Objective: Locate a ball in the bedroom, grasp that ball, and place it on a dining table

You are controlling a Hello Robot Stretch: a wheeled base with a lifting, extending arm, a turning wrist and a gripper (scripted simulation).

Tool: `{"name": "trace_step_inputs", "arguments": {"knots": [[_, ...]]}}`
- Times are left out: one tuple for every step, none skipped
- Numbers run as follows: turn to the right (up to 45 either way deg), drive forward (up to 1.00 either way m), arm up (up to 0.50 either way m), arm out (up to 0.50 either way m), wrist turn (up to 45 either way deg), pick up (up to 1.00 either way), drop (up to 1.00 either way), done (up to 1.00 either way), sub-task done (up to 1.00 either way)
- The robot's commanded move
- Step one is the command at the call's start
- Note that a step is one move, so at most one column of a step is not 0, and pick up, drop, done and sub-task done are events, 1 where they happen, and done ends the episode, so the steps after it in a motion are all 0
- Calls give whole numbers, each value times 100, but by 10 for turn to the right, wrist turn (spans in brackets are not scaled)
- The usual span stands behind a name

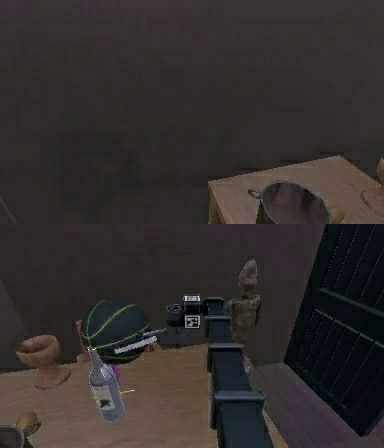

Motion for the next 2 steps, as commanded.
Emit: {"name": "trace_step_inputs", "arguments": {"knots": [[0, 0, 0, 0, 0, 0, 100, 0, 0], [0, 0, 4, 0, 0, 0, 0, 0, 0]]}}
